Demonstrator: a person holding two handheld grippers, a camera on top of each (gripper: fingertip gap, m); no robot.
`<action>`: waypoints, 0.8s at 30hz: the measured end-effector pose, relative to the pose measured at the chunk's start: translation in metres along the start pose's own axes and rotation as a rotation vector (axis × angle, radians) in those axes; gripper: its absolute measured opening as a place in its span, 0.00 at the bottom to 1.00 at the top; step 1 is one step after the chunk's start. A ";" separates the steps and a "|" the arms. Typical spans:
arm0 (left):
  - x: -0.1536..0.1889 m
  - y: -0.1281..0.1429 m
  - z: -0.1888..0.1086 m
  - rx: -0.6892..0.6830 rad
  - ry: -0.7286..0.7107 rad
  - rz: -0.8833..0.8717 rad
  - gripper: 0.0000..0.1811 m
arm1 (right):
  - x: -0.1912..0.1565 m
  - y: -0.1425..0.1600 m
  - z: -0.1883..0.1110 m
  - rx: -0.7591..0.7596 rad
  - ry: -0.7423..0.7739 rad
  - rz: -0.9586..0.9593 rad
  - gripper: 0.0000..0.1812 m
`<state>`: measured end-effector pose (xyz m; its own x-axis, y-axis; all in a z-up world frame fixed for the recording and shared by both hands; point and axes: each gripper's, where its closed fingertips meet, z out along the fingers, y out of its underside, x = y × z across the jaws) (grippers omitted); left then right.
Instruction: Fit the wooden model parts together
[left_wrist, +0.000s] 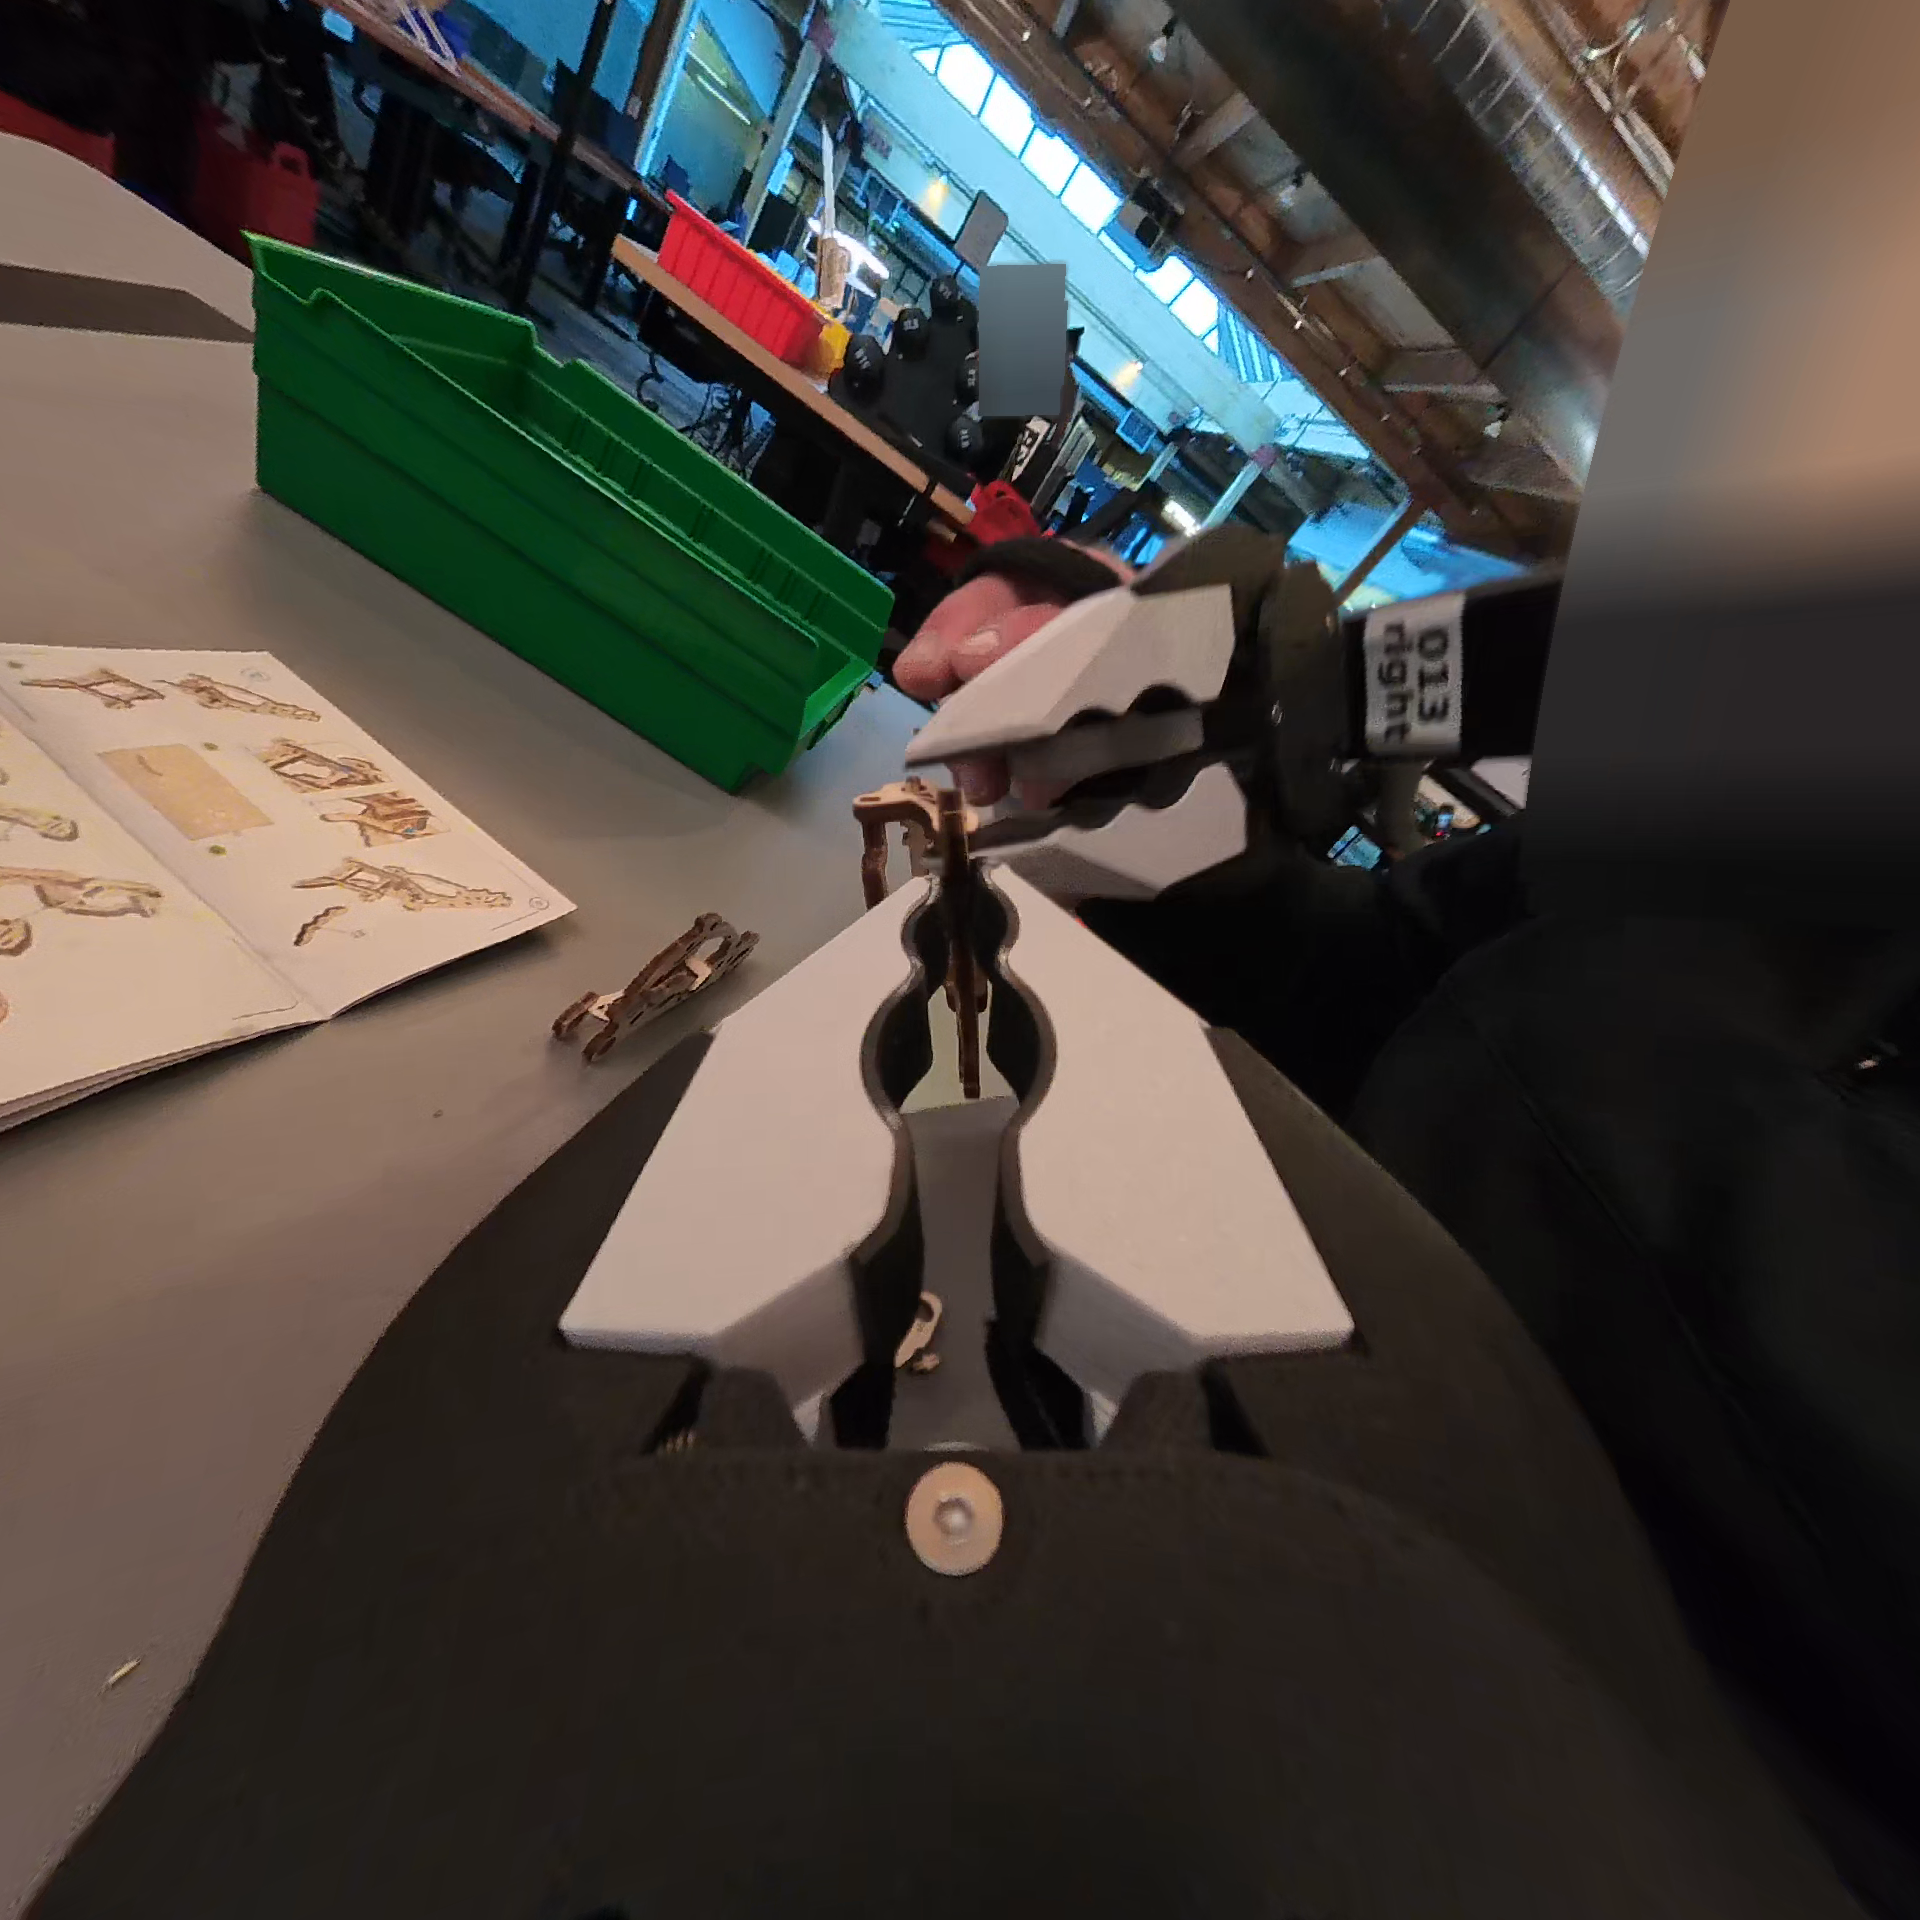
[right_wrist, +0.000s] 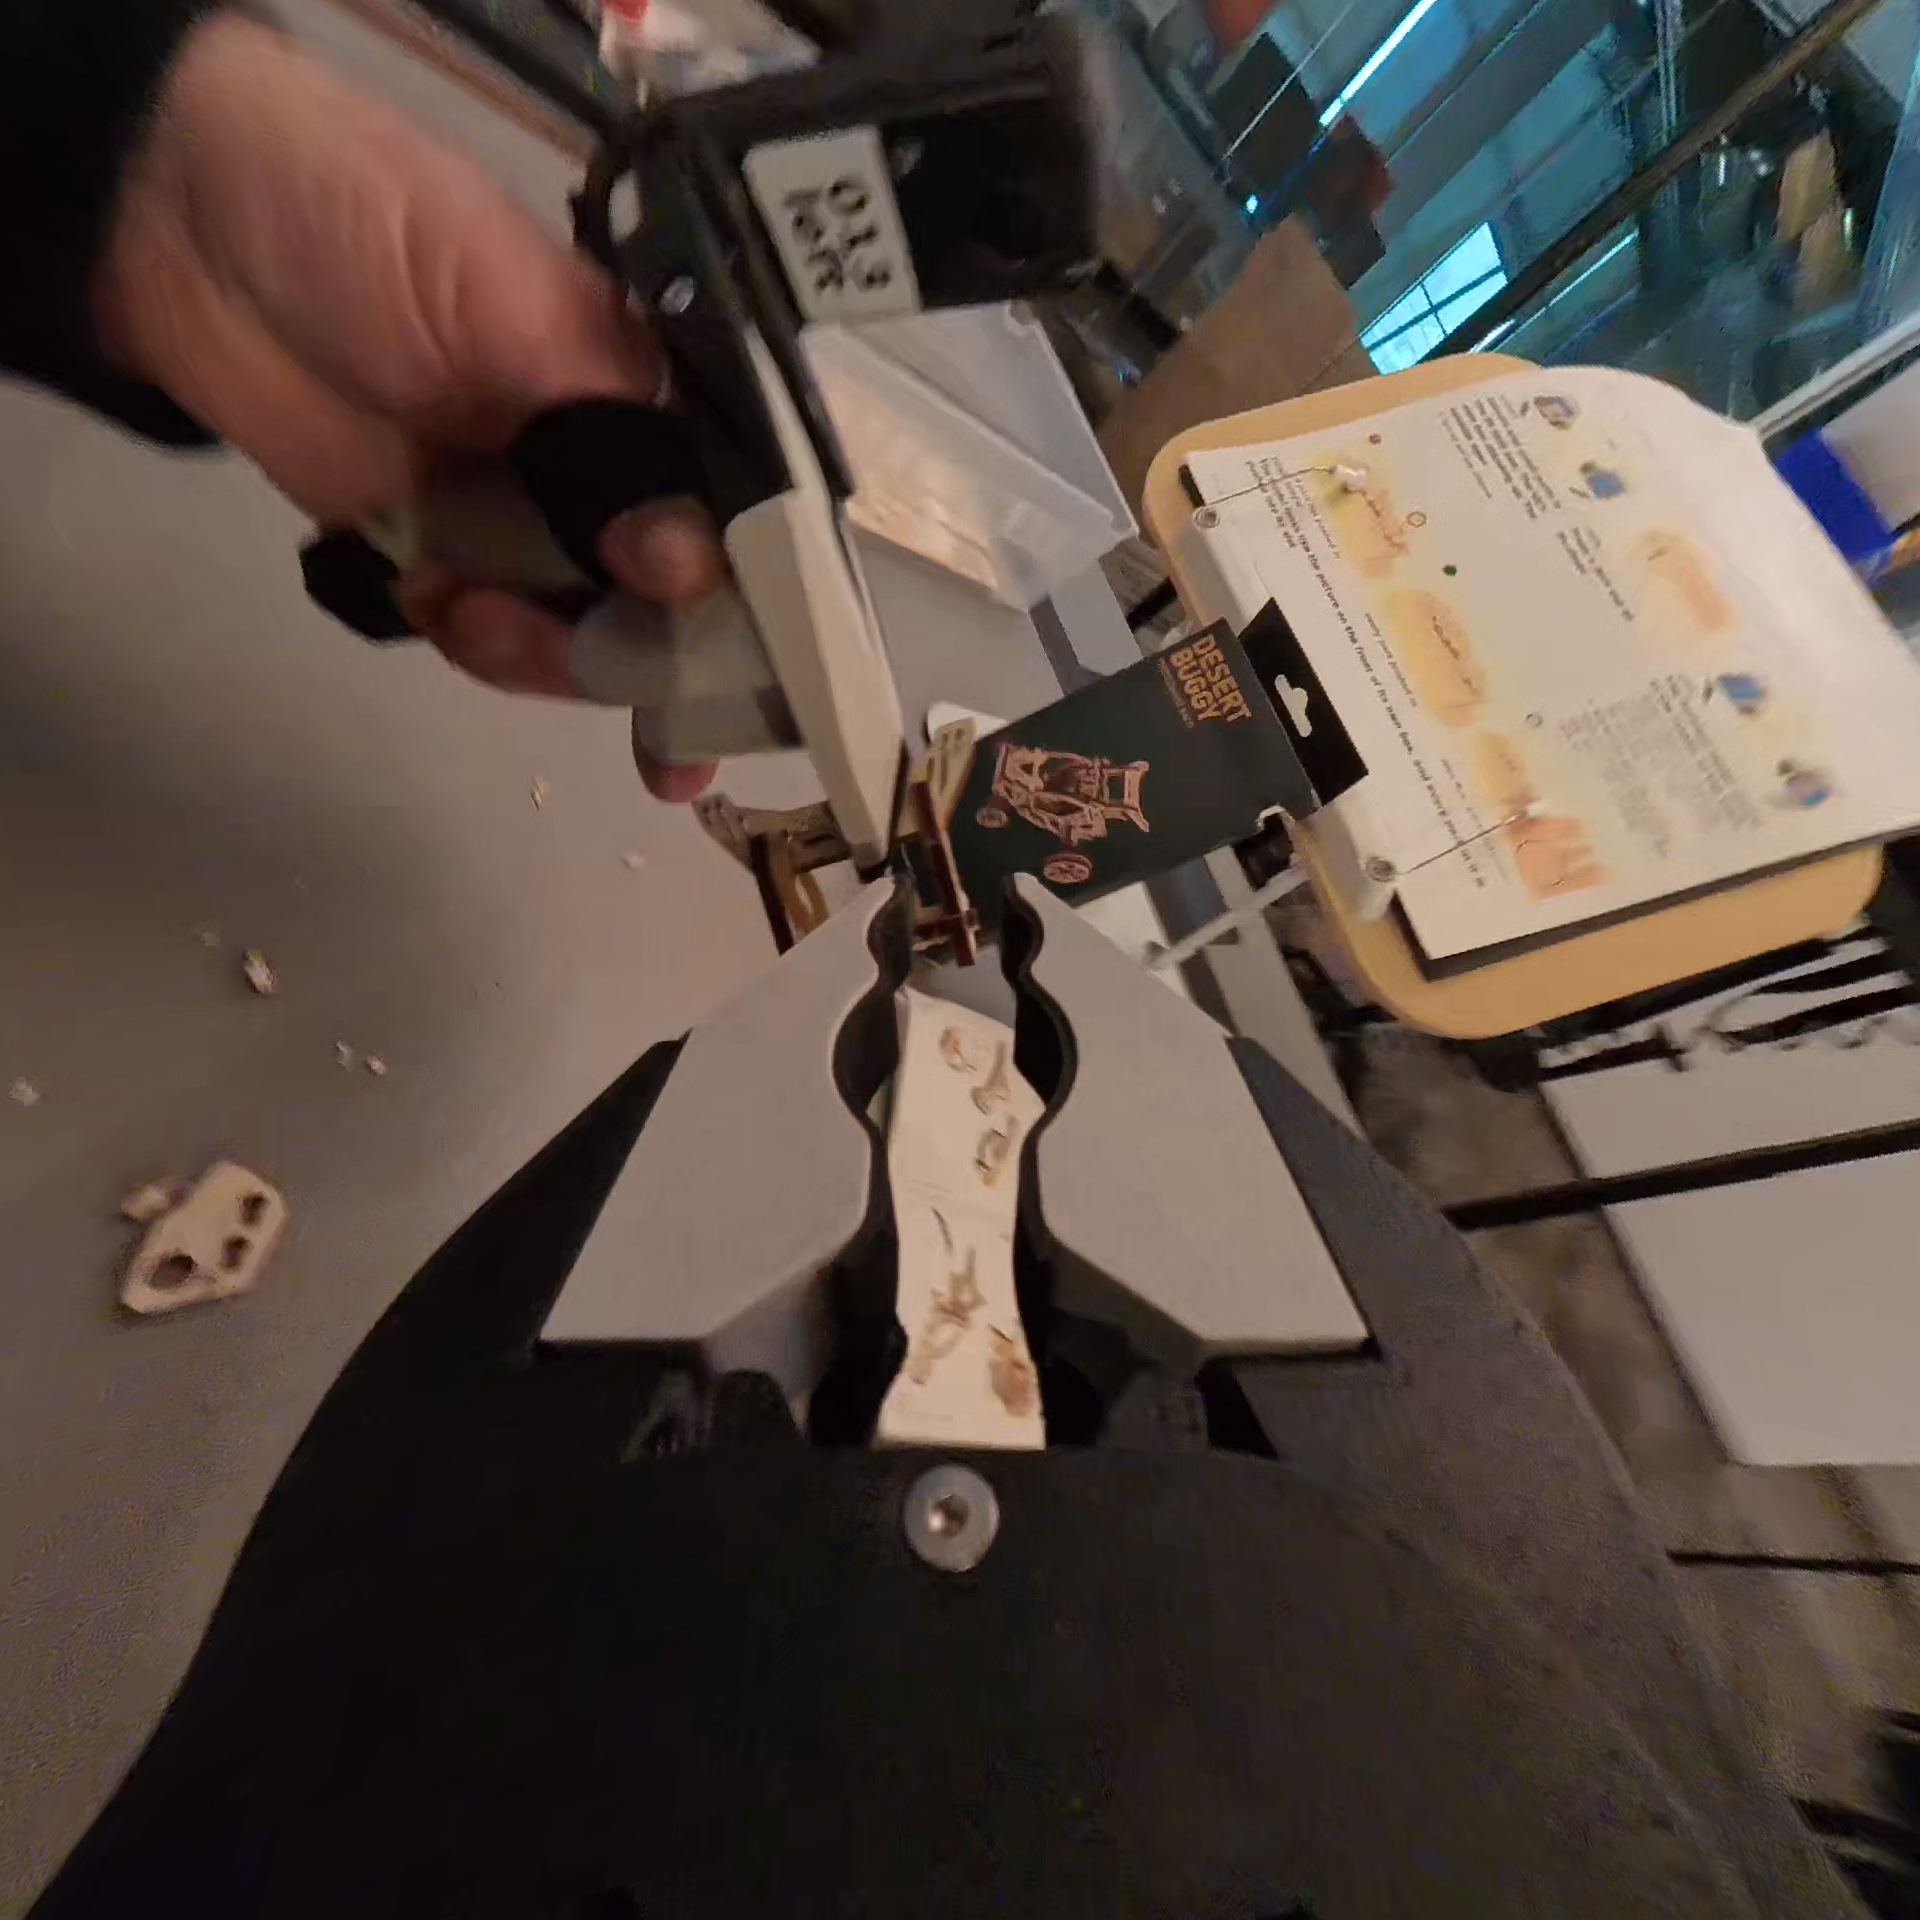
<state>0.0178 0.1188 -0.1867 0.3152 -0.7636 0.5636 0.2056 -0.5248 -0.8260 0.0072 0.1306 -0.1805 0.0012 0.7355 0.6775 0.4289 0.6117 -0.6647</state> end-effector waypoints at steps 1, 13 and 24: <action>0.000 -0.001 0.000 0.003 -0.001 -0.018 0.01 | -0.001 0.003 0.003 -0.033 0.012 -0.062 0.07; -0.011 0.004 0.005 -0.027 -0.079 -0.038 0.01 | -0.001 0.010 0.008 -0.084 0.081 -0.262 0.01; -0.015 0.002 0.003 0.025 -0.125 -0.030 0.01 | 0.000 0.014 0.011 -0.089 0.110 -0.217 0.00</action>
<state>0.0166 0.1306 -0.1974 0.4215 -0.6936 0.5842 0.2396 -0.5361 -0.8094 0.0037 0.1421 -0.1934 -0.0036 0.5505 0.8348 0.5080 0.7201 -0.4727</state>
